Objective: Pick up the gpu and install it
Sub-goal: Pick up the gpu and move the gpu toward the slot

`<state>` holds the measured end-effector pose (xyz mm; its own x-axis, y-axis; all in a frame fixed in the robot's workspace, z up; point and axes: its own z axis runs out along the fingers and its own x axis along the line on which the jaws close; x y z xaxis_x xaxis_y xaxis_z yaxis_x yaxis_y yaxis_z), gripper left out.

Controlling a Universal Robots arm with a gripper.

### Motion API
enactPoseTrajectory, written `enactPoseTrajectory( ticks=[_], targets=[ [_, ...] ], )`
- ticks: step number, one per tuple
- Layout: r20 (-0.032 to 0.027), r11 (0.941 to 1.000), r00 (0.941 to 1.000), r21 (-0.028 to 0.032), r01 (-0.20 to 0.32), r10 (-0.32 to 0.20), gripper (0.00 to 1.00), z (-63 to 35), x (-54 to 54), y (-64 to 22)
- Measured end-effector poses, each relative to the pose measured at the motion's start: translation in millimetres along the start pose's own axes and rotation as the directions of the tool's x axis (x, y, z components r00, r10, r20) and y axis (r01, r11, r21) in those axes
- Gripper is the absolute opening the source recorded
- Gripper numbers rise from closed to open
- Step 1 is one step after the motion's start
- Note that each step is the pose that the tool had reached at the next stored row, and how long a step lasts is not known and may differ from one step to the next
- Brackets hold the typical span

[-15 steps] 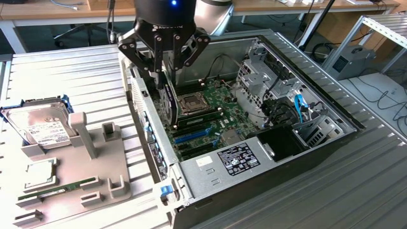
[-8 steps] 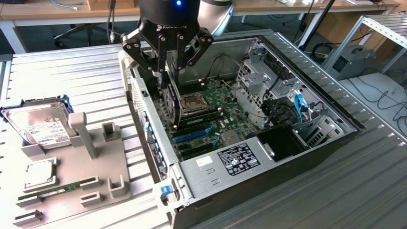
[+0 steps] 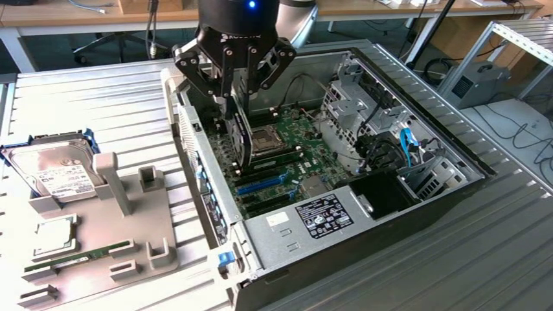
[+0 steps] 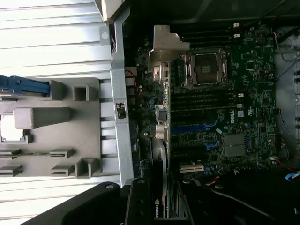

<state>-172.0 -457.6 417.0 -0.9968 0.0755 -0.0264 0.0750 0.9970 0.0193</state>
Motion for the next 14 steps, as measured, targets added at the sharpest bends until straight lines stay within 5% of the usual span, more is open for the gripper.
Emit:
enactPoseTrajectory(
  ticks=[14],
  targets=[
    [0.0000, 1.0000, 1.0000, 0.0000, 0.000, 0.000, 0.26, 0.8, -9.7, 0.7]
  ],
)
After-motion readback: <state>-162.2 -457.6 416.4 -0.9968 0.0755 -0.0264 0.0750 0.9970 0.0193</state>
